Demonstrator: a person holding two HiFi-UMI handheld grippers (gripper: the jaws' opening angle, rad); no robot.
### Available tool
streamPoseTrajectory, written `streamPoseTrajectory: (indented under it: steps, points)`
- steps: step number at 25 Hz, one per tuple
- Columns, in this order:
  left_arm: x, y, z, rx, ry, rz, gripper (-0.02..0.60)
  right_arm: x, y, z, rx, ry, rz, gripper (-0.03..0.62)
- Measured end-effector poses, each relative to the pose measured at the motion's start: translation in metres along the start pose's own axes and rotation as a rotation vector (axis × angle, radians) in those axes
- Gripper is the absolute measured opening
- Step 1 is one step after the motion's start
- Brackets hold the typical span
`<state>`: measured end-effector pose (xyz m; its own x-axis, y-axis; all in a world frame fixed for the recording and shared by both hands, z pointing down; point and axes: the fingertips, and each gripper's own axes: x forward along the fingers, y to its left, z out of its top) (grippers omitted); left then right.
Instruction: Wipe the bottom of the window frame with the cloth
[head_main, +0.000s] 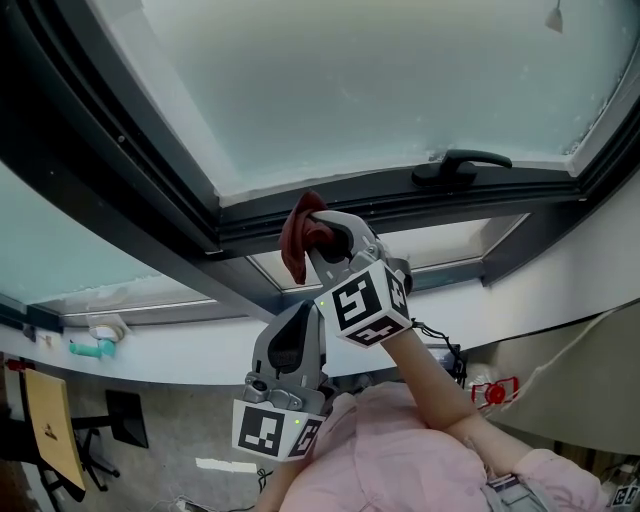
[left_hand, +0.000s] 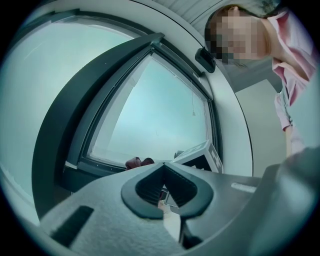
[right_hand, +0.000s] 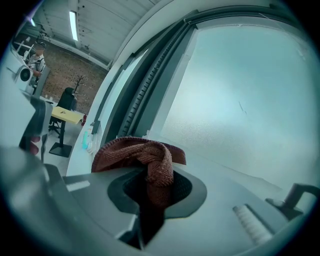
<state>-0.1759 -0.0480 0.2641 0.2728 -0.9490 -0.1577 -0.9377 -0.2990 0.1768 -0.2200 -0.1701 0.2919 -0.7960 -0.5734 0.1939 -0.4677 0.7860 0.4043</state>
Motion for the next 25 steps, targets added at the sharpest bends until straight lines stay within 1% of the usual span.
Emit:
streamPoseTrajectory:
  steps: [8, 15, 20, 25]
  points:
    - [0.008, -0.01, -0.001, 0.028, 0.004, -0.034, -0.005, -0.007, -0.01, -0.006, 0.025, 0.006, -0.005, 0.058]
    - [0.012, -0.016, -0.003, 0.03, 0.006, -0.053, -0.005, -0.013, -0.017, -0.011, 0.02, 0.015, -0.027, 0.058]
    - [0.016, -0.022, -0.004, 0.032, 0.009, -0.065, -0.006, -0.017, -0.022, -0.013, 0.045, 0.003, -0.034, 0.058]
    - [0.016, -0.027, -0.01, 0.021, 0.033, -0.083, -0.005, -0.023, -0.028, -0.017, -0.003, 0.02, -0.056, 0.058]
